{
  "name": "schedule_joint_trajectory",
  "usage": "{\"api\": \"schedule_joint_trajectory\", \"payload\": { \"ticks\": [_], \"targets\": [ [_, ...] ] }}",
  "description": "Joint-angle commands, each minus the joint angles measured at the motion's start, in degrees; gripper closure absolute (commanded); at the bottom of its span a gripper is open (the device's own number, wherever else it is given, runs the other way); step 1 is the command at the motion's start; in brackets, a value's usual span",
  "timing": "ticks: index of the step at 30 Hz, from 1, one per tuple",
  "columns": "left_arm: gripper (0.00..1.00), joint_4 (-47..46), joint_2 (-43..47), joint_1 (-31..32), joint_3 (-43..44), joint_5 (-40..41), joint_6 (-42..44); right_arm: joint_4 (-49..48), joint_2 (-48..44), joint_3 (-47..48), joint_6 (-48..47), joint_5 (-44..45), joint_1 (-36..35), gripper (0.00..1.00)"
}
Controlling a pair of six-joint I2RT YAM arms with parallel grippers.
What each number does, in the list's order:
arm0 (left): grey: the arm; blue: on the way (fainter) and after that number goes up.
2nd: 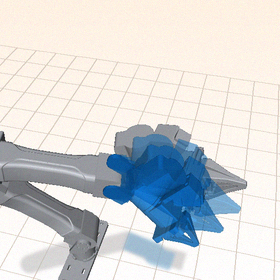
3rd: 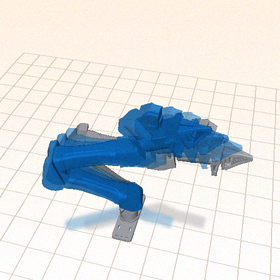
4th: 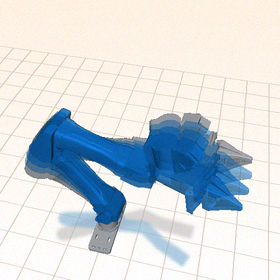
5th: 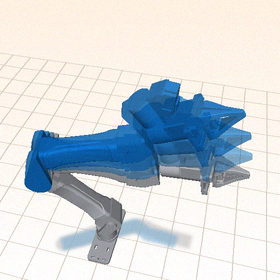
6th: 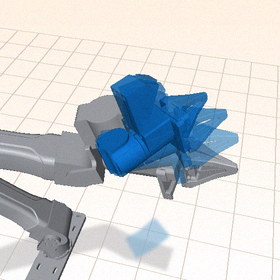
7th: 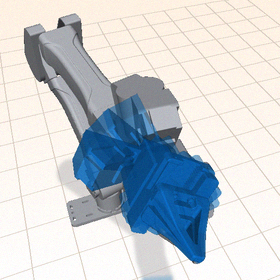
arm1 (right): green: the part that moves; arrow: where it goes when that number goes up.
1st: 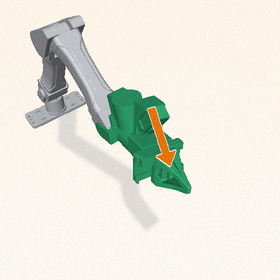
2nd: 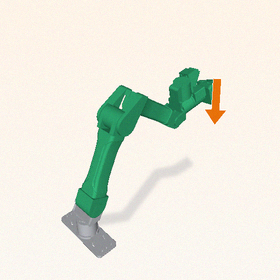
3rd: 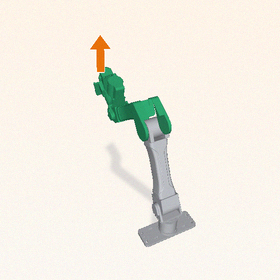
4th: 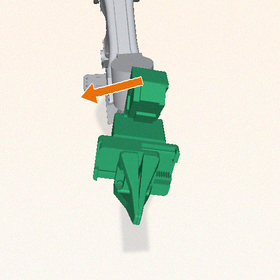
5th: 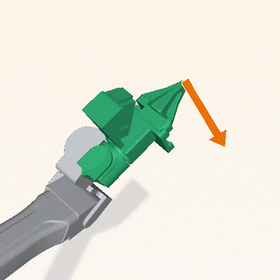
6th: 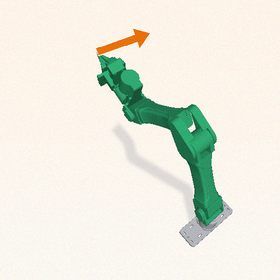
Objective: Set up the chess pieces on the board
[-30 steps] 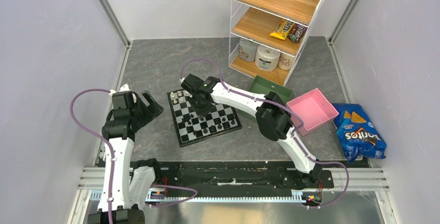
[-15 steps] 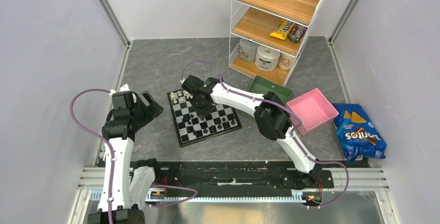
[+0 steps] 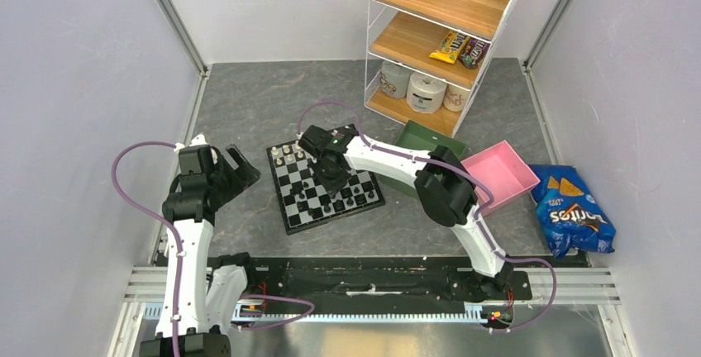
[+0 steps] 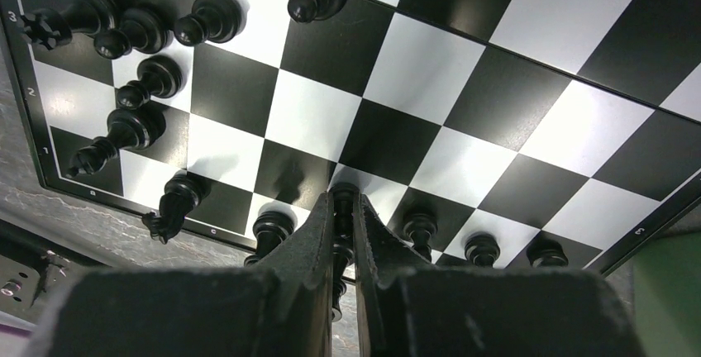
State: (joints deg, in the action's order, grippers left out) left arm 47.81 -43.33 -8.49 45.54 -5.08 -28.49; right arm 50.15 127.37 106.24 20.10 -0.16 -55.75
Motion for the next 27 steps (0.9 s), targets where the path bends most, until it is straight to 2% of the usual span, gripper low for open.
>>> {"api": "schedule_joint_trajectory", "payload": {
  "ticks": [1,12,15,27],
  "targets": [
    [0.09,-2.07,0.13,0.06,-0.31,-1.21,-0.82,-0.84,-3.65,-1.28,-0.12,0.34,0.14,0.86],
    [0.09,-2.03,0.35,0.03,-0.33,-1.18,-0.81,-0.84,-4.09,-1.68,-0.52,0.81,0.13,0.82],
    [0.09,-2.03,0.25,0.07,-0.25,-1.23,-0.79,-0.76,-4.14,-0.42,-0.7,1.21,0.14,0.74],
    [0.09,-2.07,0.44,0.05,-0.26,-1.16,-0.86,0.83,0.22,10.87,-1.26,1.74,0.76,0.57]
  ]
}}
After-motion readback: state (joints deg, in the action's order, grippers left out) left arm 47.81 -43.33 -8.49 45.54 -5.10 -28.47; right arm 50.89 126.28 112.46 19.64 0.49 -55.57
